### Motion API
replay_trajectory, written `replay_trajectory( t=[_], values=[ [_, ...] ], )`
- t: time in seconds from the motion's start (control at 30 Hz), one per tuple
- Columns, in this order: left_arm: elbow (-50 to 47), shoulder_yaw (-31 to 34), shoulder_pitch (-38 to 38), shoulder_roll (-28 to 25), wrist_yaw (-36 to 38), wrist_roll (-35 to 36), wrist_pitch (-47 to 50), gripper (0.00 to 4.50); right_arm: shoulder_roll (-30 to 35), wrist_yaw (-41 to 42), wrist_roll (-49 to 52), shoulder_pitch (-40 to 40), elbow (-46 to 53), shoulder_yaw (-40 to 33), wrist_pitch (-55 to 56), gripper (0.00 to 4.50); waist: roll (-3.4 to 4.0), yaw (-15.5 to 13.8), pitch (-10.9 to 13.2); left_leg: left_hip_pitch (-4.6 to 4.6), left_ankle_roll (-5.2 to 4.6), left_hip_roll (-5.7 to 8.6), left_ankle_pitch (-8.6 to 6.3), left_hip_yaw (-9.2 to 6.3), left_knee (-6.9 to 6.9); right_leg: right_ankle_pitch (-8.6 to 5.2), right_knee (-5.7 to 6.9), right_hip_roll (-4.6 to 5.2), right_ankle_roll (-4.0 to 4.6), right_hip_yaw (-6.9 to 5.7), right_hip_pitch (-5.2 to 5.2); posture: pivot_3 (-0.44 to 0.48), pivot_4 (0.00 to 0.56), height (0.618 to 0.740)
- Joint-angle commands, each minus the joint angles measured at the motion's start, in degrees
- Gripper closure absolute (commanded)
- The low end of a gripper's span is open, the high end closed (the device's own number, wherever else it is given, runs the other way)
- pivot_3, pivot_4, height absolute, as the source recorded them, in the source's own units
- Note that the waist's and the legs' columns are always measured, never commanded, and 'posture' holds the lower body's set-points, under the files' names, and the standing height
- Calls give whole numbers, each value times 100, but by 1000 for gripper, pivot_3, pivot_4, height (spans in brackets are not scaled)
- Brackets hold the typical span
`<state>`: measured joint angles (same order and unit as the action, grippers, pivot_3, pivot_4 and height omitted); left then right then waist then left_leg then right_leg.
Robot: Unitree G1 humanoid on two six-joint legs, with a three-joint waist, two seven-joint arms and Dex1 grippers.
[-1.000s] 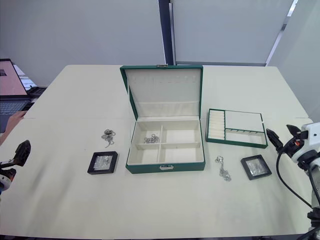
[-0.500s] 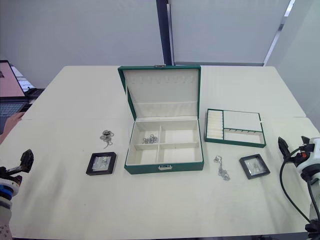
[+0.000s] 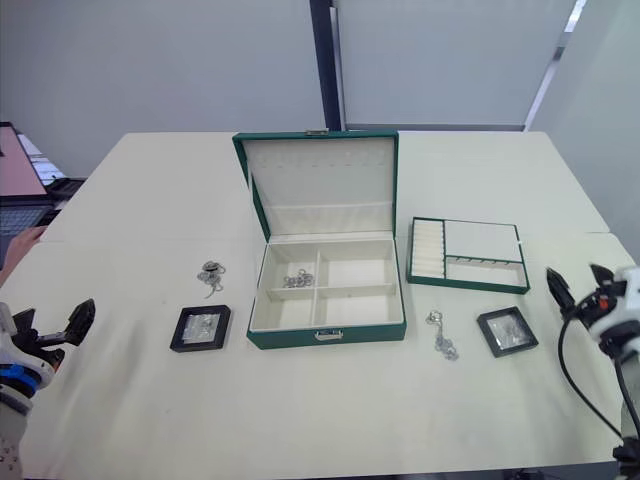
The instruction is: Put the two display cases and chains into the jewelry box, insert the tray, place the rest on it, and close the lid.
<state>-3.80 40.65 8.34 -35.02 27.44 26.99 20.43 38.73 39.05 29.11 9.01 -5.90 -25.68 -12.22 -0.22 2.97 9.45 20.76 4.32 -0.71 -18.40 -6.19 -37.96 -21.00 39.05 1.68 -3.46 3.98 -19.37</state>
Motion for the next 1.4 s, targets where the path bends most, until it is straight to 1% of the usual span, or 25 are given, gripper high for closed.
replay_trajectory(
  t=[0.03, 0.17, 0.33, 0.43, 0.53, 0.57, 0.67, 0.8, 0.97, 1.3, 1.4],
  values=[
    [-202, -47, 50, -361, 840, 306, -104, 15, 281, 700, 553, 567, 1194, 681, -689, 0, 4, 34, 0, 0, 2, -4, 1, -2, 0, 0, 1, -4, 0, -1, 0, 0, 150, 740],
    [-348, -498, 361, -830, 1951, 251, -280, 15, 530, 1478, 1074, 1140, 1970, 1429, -1445, 0, 1, 21, 0, 3, 1, -5, 0, -20, 5, 0, -3, -4, 1, -13, 2, 0, 150, 740],
    [-248, -1196, 499, -1327, 3034, -108, -824, 15, 692, 2388, 1329, 1749, 2439, 2239, -1889, 0, 0, -84, 2, 13, 1, 0, 0, -24, 7, 0, -9, 38, 0, -26, 0, 0, 150, 740],
    [-7, -1634, 296, -1546, 3667, -231, -1228, 15, 506, 2759, 1380, 2191, 2572, 2744, -2025, 0, 2, -97, 4, 12, -4, 2, -2, -23, 5, 0, -10, 41, -1, -28, 0, 0, 150, 740],
    [437, -2114, -80, -1754, 4192, -628, -2035, 15, 307, 2971, 1220, 2416, 2517, 3131, -1992, 0, 0, -108, 2, 10, -11, 5, -6, -27, 4, 0, -9, 30, -1, -42, 0, 0, 150, 740],
    [623, -2248, -220, -1819, 4295, -791, -2318, 15, 264, 3023, 1136, 2455, 2505, 3233, -1948, 0, 0, -111, 3, 9, -12, 8, -6, -26, 4, 0, -8, 27, 0, -43, 0, 0, 150, 740],
    [1026, -2505, -659, -1894, 4498, -851, -2448, 15, 136, 3046, 1049, 2536, 2446, 3333, -1920, 0, 0, -105, 3, 10, -12, 14, -6, -26, 4, 1, -5, 26, 0, -46, -6, 0, 150, 740],
    [1361, -2833, -910, -1967, 4867, -1005, -2774, 15, -16, 2959, 951, 2553, 2491, 3365, -1887, 0, 0, -77, 3, 15, 0, 15, 0, -25, 4, 1, 0, 28, 0, -42, -23, 0, 150, 740],
    [1684, -3219, -1262, -2020, 5223, -1102, -2765, 15, -92, 2811, 961, 2490, 2740, 3344, -1978, 0, 0, 2, 3, 15, 0, 13, 0, -25, 7, 1, 3, 27, 0, -54, -28, 0, 150, 740],
    [2191, -3483, -1820, -2070, 5491, -1244, -2836, 15, -163, 2512, 997, 2385, 2982, 3255, -2077, 0, 0, 33, 3, 15, -1, 15, 0, -31, 6, 1, 6, 27, 0, -67, -26, 0, 150, 740],
    [2268, -3487, -1877, -2073, 5506, -1266, -2894, 596, -181, 2444, 994, 2323, 3029, 3249, -2073, 0, 0, 38, 3, 15, 0, 14, 0, -32, 6, 1, 6, 27, 0, -68, -27, 0, 150, 740]
  ],
)
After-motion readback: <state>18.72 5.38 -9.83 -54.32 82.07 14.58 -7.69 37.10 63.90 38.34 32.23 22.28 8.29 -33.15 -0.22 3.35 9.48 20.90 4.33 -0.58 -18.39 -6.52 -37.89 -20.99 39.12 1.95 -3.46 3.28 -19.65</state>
